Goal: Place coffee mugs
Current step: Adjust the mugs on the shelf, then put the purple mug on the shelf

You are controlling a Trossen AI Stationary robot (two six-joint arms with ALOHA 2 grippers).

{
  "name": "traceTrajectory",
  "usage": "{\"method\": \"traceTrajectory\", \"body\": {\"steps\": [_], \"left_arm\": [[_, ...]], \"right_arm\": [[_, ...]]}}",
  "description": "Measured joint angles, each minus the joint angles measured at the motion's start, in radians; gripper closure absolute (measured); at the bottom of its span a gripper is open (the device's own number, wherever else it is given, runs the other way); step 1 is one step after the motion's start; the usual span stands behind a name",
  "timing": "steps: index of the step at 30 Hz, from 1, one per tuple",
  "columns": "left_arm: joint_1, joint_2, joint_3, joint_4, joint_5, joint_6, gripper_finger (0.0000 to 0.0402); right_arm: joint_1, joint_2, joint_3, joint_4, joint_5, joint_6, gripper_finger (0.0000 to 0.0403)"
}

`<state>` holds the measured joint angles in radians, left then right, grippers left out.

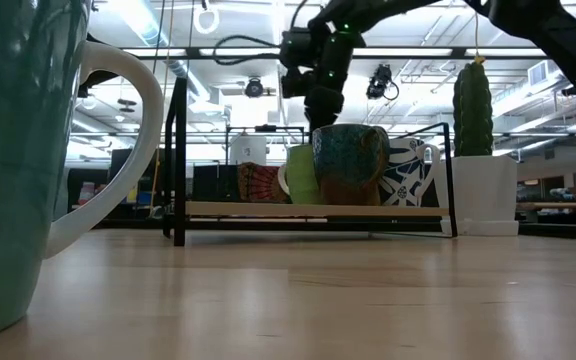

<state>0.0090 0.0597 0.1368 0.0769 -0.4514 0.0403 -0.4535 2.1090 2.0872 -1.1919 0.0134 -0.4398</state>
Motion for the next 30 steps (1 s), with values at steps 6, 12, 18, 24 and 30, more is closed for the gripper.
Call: {"method": "traceTrajectory", "body": {"steps": [6, 12, 18, 24, 30], "left_arm": [[0.0, 0.0, 0.0, 0.0, 0.0, -0.001, 0.0333], [0.0, 0.0, 0.0, 0.0, 0.0, -0.001, 0.0333], [0.0, 0.0, 0.0, 0.0, 0.0, -0.002, 0.0333], [0.0, 0.0, 0.0, 0.0, 0.0, -0.002, 0.0333], [0.0, 0.0, 0.0, 0.0, 0.0, -0.002, 0.0333]], "right_arm": [[-0.025, 0.0, 0.0, -0.105, -0.011, 0.079, 0.0328], [0.004, 0.0, 0.0, -0.131, -0.014, 0.082, 0.0328], [0.03, 0.0, 0.0, -0.131, -0.046, 0.082, 0.0328], [0.036, 0.0, 0.0, -0.109, -0.064, 0.105, 0.0328], [0.026, -0.001, 0.041, -0.104, -0.042, 0.134, 0.0328]]}}
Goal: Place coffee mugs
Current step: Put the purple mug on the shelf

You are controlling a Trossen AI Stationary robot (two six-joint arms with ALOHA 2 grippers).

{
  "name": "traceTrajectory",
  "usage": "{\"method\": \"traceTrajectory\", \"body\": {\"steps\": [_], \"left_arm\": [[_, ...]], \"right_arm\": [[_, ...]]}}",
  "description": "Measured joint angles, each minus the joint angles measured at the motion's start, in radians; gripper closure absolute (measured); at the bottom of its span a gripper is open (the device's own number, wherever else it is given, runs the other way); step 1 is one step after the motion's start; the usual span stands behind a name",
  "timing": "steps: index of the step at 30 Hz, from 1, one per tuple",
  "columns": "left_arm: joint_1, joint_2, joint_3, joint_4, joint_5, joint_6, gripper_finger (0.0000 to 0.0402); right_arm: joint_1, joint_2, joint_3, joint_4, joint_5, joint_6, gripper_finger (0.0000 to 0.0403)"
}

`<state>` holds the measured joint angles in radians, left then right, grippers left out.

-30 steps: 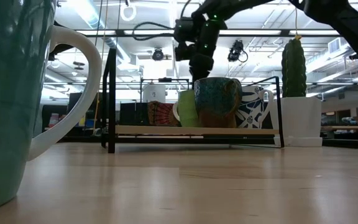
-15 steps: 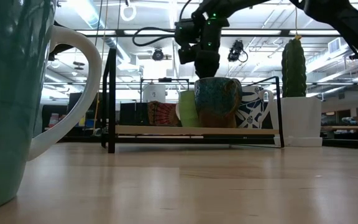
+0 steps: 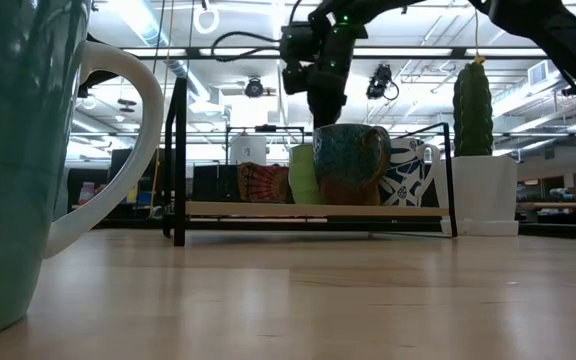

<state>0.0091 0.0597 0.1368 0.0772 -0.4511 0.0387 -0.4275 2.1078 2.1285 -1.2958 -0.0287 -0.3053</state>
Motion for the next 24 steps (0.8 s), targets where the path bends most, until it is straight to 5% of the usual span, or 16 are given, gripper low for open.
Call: {"method": "traceTrajectory", "body": {"steps": [9, 24], "left_arm": [[0.0, 0.0, 0.0, -0.007, 0.0, 0.0, 0.0333], [0.0, 0.0, 0.0, -0.008, 0.0, -0.007, 0.0333]], "right_arm": [[0.047, 0.0, 0.117, -0.117, 0.007, 0.114, 0.0328], [0.456, -0.008, 0.124, -0.276, 0.035, 0.337, 0.0328]]}}
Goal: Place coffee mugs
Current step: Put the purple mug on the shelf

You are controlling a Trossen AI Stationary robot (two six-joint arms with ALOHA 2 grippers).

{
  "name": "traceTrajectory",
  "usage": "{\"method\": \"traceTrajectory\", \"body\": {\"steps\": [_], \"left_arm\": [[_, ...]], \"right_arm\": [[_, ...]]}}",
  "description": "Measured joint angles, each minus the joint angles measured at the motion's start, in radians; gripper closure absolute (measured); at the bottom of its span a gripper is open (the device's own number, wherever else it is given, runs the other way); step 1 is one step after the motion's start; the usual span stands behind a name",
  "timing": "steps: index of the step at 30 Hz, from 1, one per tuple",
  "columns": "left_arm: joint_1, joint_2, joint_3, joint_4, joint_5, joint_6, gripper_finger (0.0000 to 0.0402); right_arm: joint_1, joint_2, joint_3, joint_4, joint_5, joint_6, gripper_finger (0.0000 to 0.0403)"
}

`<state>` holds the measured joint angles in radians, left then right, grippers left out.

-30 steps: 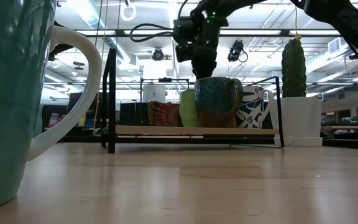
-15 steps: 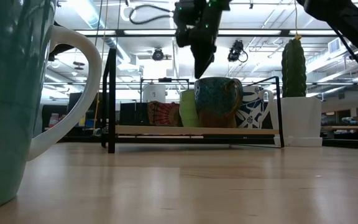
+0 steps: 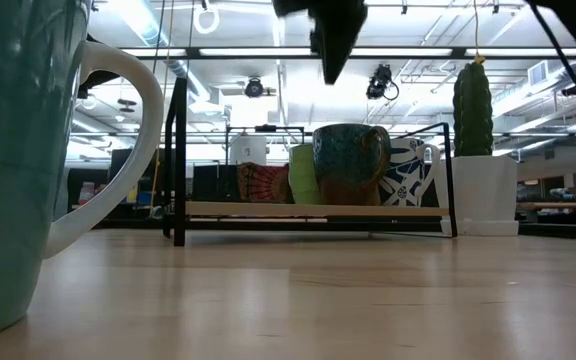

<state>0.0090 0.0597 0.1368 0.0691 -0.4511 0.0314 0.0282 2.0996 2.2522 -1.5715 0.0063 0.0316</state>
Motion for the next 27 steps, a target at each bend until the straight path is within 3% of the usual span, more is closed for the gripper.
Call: {"method": "traceTrajectory", "body": {"steps": [8, 14, 20, 27], "left_arm": [[0.0, 0.0, 0.0, -0.011, 0.0, -0.02, 0.0333], [0.0, 0.0, 0.0, -0.023, 0.001, -0.046, 0.0333], [0.0, 0.0, 0.0, -0.024, 0.011, -0.048, 0.0333], [0.0, 0.0, 0.0, -0.048, 0.011, -0.048, 0.0333]], "right_arm": [[0.252, -0.007, -0.012, 0.002, 0.01, 0.261, 0.0328], [0.364, -0.017, -0.096, -0.001, 0.025, 0.514, 0.0325], [0.405, -0.106, -0.284, 0.003, 0.006, 0.756, 0.0319], [0.423, -0.32, -0.575, 0.012, 0.017, 1.058, 0.0316]]}}
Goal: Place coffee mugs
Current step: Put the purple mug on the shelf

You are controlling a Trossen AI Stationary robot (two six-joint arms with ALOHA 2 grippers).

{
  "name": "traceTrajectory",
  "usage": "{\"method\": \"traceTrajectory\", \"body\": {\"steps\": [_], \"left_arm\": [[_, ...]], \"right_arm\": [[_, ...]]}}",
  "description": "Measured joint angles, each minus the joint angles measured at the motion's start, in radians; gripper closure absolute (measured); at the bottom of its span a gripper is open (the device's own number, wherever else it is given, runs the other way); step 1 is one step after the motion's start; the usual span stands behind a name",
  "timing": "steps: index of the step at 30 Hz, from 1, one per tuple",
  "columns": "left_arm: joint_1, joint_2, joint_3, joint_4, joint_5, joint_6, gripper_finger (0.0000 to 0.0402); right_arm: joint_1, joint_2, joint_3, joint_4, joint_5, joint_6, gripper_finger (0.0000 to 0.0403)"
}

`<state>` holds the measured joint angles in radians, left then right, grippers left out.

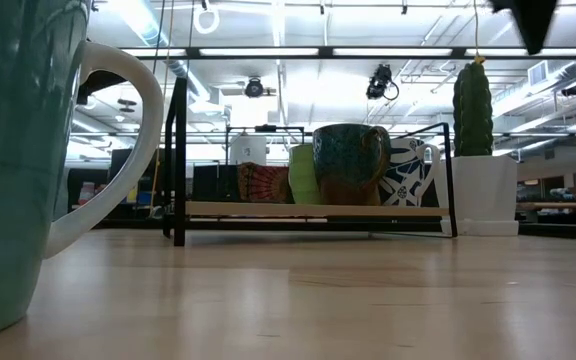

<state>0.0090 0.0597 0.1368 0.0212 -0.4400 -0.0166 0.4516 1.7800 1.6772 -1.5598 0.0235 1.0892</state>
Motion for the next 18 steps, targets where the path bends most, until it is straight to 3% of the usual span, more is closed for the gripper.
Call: {"method": "traceTrajectory", "body": {"steps": [7, 11, 18], "left_arm": [[0.0, 0.0, 0.0, -0.027, 0.0, -0.006, 0.0333], [0.0, 0.0, 0.0, -0.028, 0.0, -0.006, 0.0333], [0.0, 0.0, 0.0, -0.029, 0.0, -0.007, 0.0333]], "right_arm": [[0.044, -0.2, -0.233, 0.064, 0.011, 0.333, 0.0267], [0.063, -0.261, -0.35, 0.095, -0.044, 0.483, 0.0225], [0.066, -0.326, -0.528, 0.171, -0.105, 0.565, 0.0202]]}}
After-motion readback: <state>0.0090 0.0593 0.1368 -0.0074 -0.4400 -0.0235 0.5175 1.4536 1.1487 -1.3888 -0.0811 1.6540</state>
